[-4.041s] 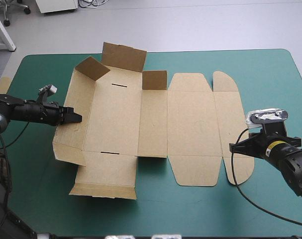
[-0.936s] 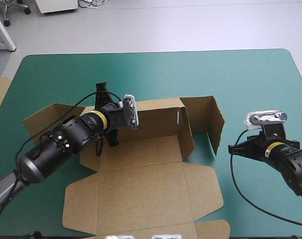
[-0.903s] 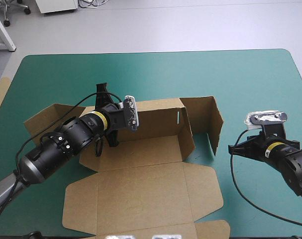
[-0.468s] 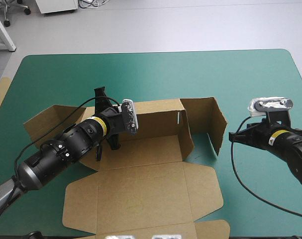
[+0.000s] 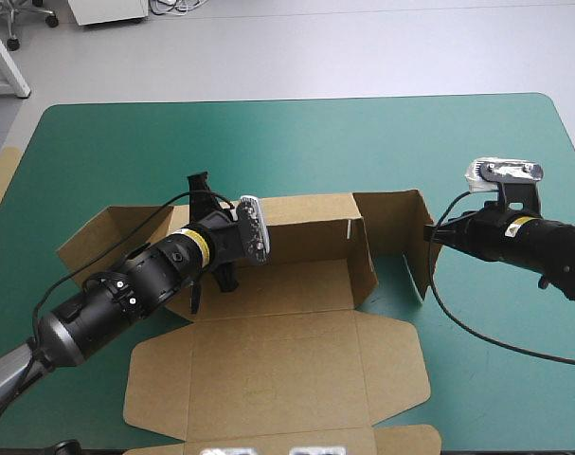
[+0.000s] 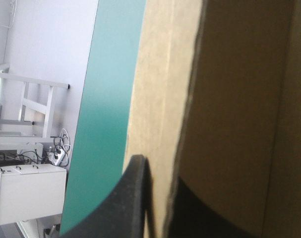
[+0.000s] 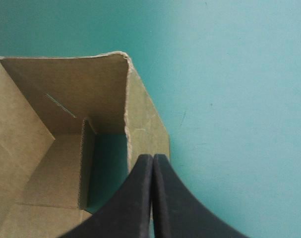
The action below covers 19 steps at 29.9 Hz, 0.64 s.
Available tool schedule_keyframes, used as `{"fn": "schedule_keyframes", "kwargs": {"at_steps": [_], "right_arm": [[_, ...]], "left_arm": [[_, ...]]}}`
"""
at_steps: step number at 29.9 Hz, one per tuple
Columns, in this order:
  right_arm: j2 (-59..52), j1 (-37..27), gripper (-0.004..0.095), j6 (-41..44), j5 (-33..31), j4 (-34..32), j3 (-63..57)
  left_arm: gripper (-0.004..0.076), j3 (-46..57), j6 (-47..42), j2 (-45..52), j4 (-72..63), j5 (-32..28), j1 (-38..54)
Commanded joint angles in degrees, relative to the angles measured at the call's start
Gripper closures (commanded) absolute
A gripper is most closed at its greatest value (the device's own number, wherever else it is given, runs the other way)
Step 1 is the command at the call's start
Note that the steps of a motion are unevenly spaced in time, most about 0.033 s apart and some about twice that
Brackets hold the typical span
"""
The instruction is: Fold the box
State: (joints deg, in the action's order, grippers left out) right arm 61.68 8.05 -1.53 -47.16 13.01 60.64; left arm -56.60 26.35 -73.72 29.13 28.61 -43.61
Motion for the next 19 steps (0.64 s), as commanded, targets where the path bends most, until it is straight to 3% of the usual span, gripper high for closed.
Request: {"fn": "schedule_keyframes", "kwargs": {"at_steps": [1, 4, 13, 19], "right_arm": [[-0.7, -1.9, 0.0927, -3.2, 2.8, 4.9, 2.1], [-0.7, -2.3, 0.0927, -3.9, 2.5, 6.1, 2.1], [-0.7, -2.3, 0.0927, -5.9, 2.3, 9.7, 2.1], [-0.7, -2.3, 0.0927, -6.7, 2.3, 10.9, 2.1]], "left_arm": [[0.0734, 2.6, -2.3, -1.1, -8.0, 1.4, -3.7], [0.0734, 2.9, -4.7, -1.1, -3.1, 1.5, -4.5], [0.0734, 2.9, -31.9, -1.1, 25.9, 6.2, -4.5], [0.0734, 2.9, -39.6, -1.1, 36.6, 11.9, -7.4]]}}
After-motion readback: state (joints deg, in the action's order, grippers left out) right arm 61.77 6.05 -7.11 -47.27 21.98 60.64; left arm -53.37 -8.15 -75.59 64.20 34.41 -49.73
